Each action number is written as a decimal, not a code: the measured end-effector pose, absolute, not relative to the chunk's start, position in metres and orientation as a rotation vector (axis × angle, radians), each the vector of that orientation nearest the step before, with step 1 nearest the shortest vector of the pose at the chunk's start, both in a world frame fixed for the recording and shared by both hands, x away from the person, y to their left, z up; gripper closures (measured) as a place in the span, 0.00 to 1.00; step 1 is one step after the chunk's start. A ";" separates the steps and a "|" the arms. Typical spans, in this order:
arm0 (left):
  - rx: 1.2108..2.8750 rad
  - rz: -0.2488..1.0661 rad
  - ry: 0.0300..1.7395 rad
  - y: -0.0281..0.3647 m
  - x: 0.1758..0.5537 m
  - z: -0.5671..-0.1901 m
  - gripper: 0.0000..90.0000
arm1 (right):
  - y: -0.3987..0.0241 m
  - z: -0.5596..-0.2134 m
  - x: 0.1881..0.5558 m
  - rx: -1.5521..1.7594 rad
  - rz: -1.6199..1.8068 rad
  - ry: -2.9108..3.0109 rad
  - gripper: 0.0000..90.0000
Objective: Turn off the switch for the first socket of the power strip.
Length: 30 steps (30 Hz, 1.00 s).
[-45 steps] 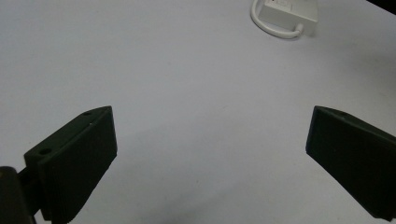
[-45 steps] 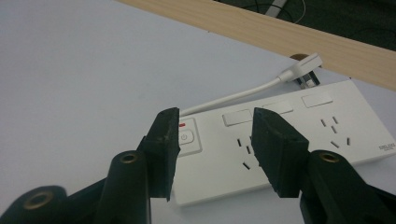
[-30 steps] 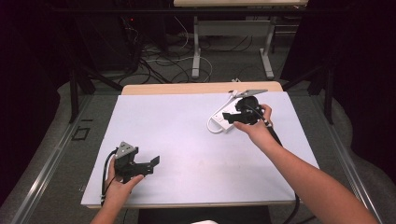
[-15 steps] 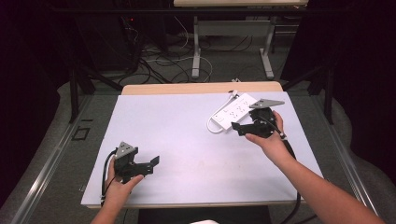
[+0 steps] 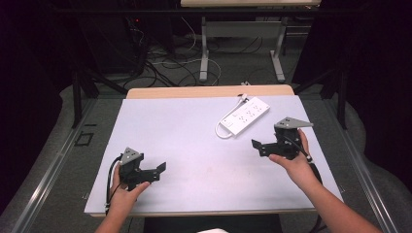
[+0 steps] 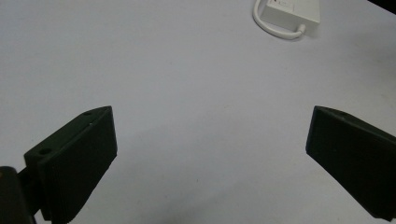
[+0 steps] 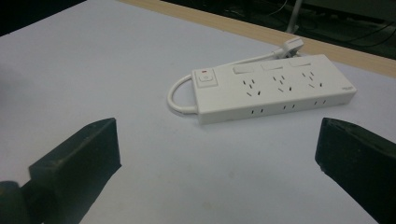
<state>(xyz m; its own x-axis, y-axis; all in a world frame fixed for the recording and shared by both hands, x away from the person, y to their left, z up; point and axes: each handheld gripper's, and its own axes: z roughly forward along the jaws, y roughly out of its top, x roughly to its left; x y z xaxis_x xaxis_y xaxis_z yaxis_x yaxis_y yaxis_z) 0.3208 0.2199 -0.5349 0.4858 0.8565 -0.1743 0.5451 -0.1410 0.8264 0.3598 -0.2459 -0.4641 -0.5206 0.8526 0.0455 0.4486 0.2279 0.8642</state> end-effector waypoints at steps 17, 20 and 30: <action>1.821 0.431 1.183 0.220 0.320 -0.535 0.02 | -0.274 -0.506 0.333 1.227 1.188 2.019 0.00; 1.818 0.430 1.185 0.220 0.320 -0.535 0.02 | -0.277 -0.514 0.329 1.222 1.163 2.021 0.00; 1.822 0.429 1.181 0.220 0.321 -0.536 0.02 | -0.294 -0.534 0.321 1.269 1.153 1.977 0.00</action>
<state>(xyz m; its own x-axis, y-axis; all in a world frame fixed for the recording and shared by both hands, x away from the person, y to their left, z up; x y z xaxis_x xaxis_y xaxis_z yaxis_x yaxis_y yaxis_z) 0.3210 0.2198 -0.5356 0.4847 0.8576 -0.1719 0.5470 -0.1438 0.8247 0.3208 -0.2942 -0.5339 -0.4269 0.9041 0.0204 0.4631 0.1991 0.8636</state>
